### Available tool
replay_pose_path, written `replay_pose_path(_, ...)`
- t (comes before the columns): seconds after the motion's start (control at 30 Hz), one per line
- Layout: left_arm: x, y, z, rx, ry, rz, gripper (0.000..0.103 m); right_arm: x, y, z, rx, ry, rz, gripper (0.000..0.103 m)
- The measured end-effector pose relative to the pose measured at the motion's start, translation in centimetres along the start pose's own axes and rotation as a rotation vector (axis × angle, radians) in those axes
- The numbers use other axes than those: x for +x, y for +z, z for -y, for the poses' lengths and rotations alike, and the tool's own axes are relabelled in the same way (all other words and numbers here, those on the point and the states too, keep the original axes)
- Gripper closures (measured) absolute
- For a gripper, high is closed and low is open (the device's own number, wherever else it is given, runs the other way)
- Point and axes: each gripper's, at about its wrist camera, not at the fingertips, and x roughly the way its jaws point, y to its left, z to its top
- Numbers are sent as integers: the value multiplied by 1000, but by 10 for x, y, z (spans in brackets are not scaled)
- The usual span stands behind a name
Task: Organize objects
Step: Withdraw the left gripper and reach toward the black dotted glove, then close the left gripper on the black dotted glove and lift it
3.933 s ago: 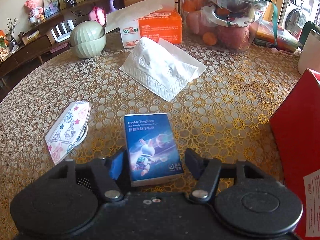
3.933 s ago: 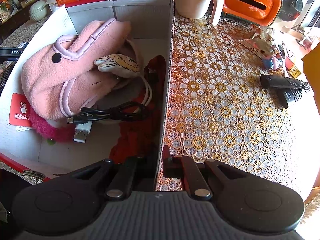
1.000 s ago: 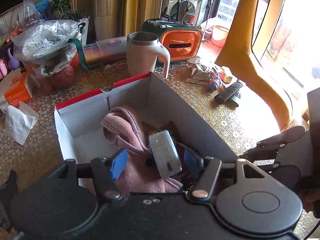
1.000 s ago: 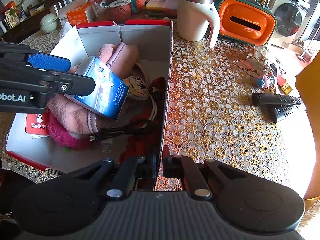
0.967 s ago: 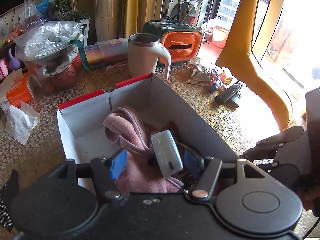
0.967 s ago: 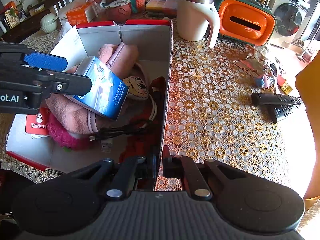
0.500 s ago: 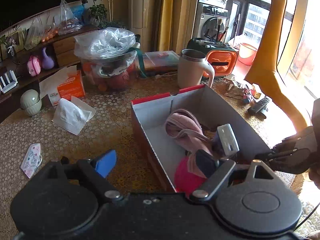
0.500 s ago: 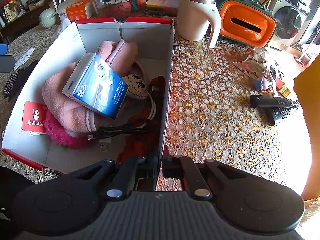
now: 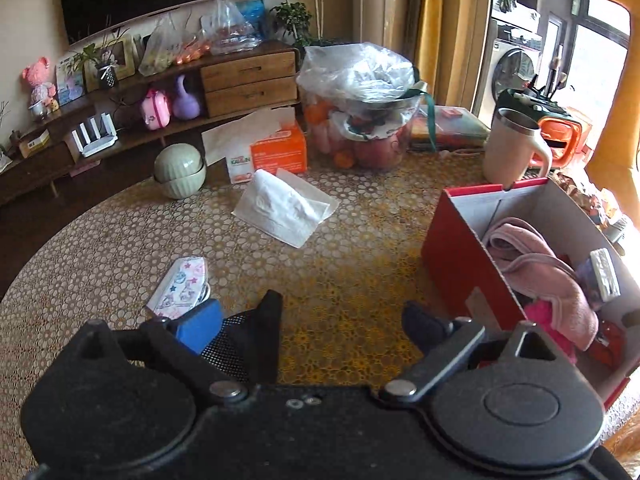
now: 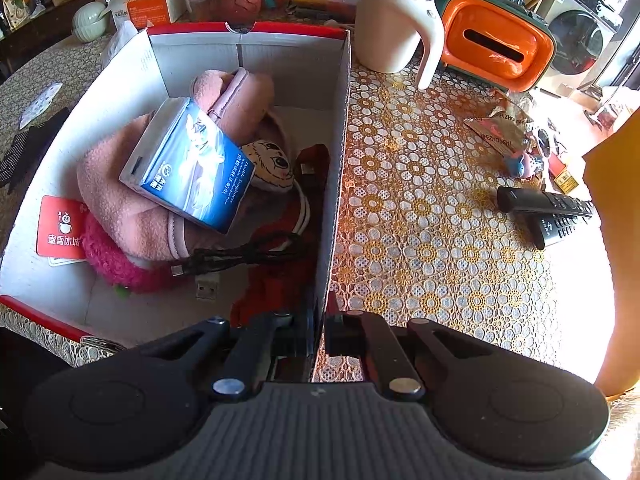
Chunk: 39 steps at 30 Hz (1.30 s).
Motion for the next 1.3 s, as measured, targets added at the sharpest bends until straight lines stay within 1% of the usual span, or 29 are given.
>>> replay_pose_path(0.1,18,1,-22,-50,24,-26,2,0,1,0,-1,0,-6,99)
replay_pose_path(0.23,47,-2,-43,-87,68,-69,2,1,2,1,6,4,-14,99)
replay_pose_path(0.33,69,-10,-54,-115,64,-120,2,1,3,1,4,0,-19,99)
replay_pose_path(0.5,95,-31,-57,-139,55,-187,2,2,3,0,1,-3,-24,99)
replay_pose_path(0.67,113,-41,-53,-130,53,-216,2,2,4,0,1,-3,-24,99)
replay_pose_path(0.83,123,-43,-50,-124,67,-230,4,2,3,0,3,-4,-25,99)
replay_pose_path(0.9,127,-44,-50,-133,67,-235,12,2,3,0,3,-4,-26,99)
replay_pose_path(0.93,128,-45,-50,-138,66,-240,14,2,3,0,3,-4,-26,99)
replay_pose_path(1.07,129,-44,-50,-146,72,-233,17,2,3,0,1,-5,-25,99)
replay_pose_path(1.13,128,-43,-51,-154,78,-230,21,2,3,1,1,-6,-25,99)
replay_pose_path(1.2,127,-43,-53,-159,92,-225,32,2,3,1,0,-6,-25,99)
replay_pose_path(1.27,125,-42,-56,-170,95,-222,39,2,3,0,0,-6,-25,99)
replay_pose_path(1.3,124,-42,-57,-176,96,-217,48,2,3,0,1,-6,-25,99)
